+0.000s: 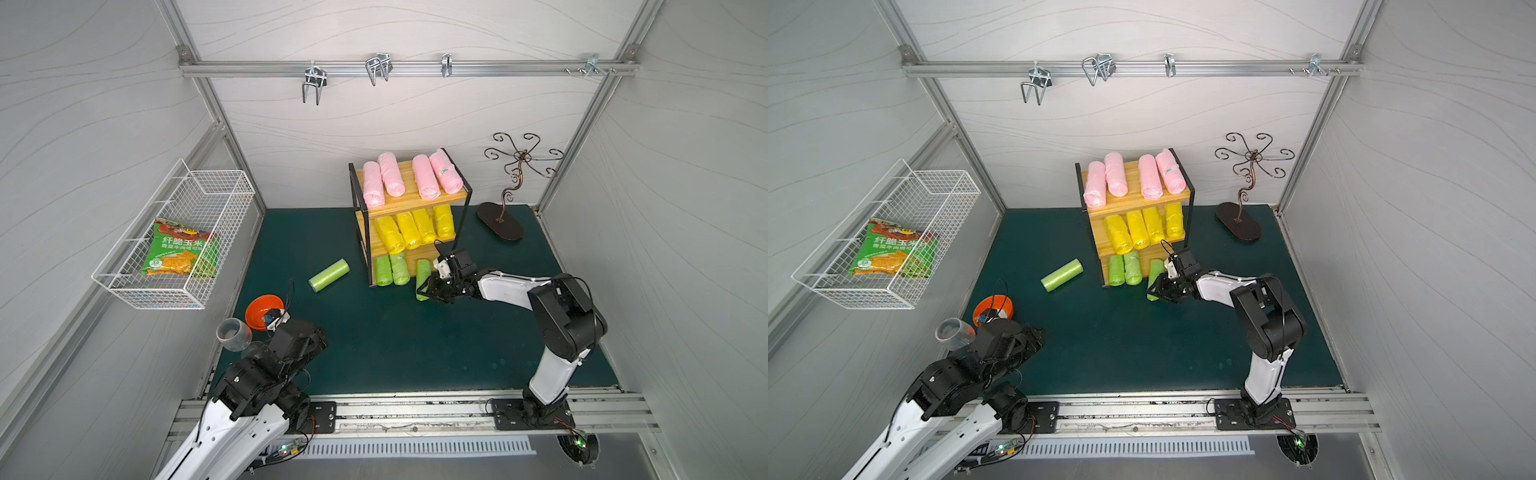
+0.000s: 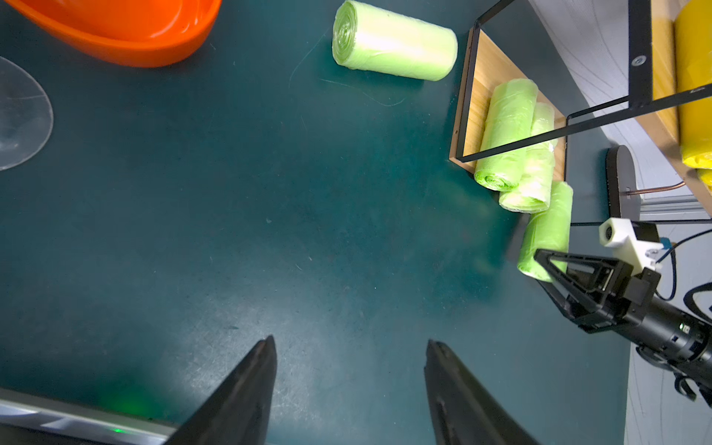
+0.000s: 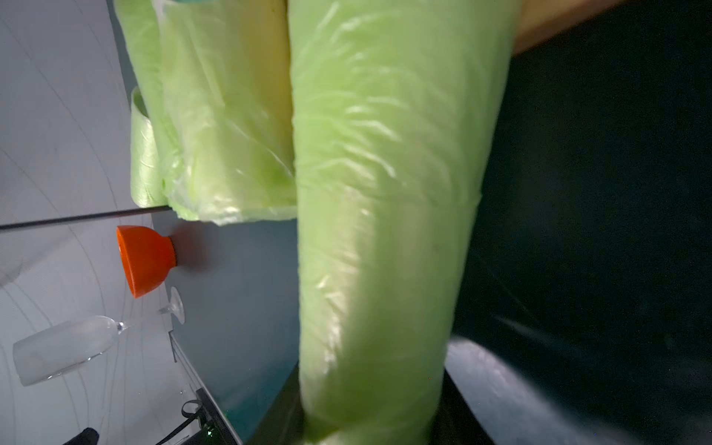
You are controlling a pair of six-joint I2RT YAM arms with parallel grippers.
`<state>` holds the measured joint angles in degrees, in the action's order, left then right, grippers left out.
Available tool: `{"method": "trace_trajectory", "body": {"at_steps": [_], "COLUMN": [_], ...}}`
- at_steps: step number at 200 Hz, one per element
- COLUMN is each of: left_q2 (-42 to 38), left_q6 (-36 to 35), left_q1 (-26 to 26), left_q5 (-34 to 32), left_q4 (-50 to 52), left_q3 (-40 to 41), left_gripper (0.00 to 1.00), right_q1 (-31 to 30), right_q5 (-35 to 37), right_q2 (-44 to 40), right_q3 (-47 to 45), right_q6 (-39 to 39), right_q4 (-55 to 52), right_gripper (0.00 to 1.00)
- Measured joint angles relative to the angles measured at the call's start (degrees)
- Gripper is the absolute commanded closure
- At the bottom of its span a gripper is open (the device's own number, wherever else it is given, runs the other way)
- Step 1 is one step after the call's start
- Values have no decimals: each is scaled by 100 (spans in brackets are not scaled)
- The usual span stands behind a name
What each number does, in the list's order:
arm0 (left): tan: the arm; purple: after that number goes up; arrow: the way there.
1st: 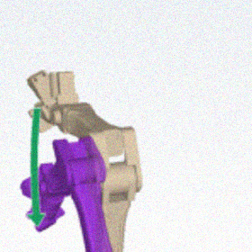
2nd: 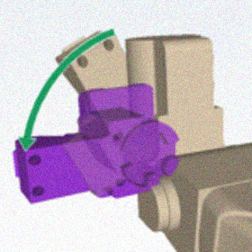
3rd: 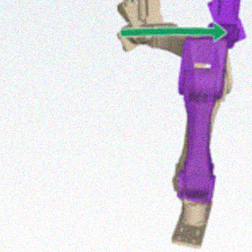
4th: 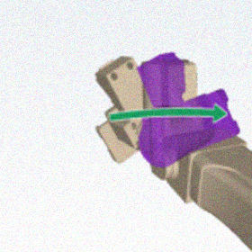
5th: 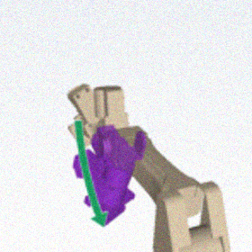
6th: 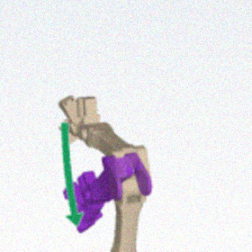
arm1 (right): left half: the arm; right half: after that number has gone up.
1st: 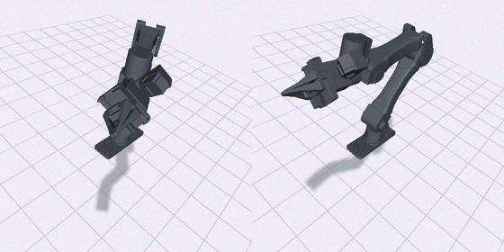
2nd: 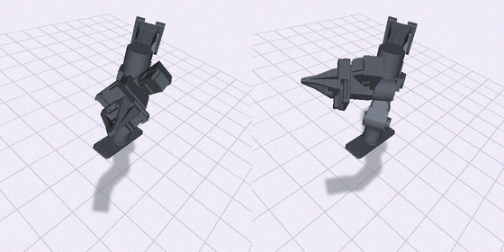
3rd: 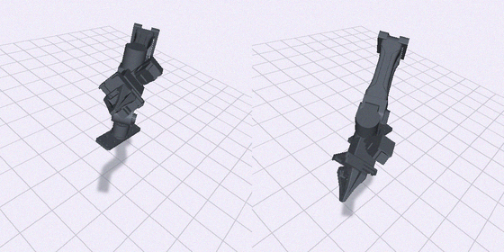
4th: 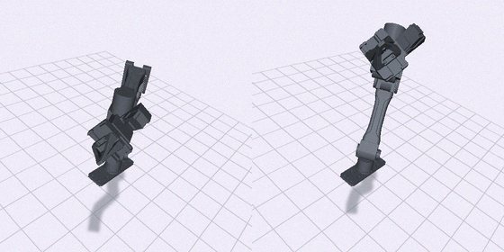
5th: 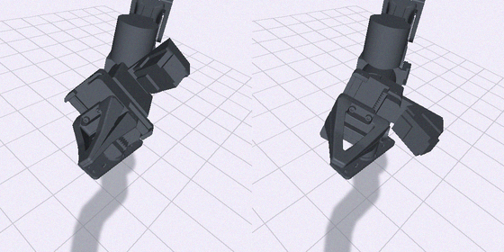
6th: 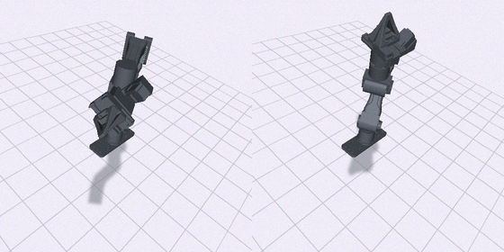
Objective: Sort the rolls of trash bags by color and place them on the shelf
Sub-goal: Place the roll of trash bags on the shelf.
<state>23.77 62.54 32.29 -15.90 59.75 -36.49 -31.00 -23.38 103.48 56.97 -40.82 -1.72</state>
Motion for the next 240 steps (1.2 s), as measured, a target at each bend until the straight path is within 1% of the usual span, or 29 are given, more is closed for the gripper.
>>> {"method": "trace_trajectory", "body": {"at_steps": [42,85,153,171,199,216,240], "left_q2": [-2,0,155,162,162,164,186], "left_q6": [0,-2,-44,-59,-61,-59,-59], "left_q1": [0,0,0,0,0,0,0], "left_q5": [0,-2,0,-2,0,2,2], "left_q4": [0,0,-22,-20,-24,-63,-85], "left_q3": [39,66,74,74,76,109,151], "left_gripper": [33,33,34,34,34,34,34], "right_q1": [35,39,42,42,46,46,46], "right_q5": [-74,-33,42,94,192,232,319], "right_q2": [343,527,953,964,964,964,964], "right_q3": [498,682,560,562,566,588,680], "right_q6": [24,39,140,267,496,636,791], "right_q4": [24,138,1266,1314,1303,1263,1156], "right_gripper": [100,100,99,96,86,83,76]}}
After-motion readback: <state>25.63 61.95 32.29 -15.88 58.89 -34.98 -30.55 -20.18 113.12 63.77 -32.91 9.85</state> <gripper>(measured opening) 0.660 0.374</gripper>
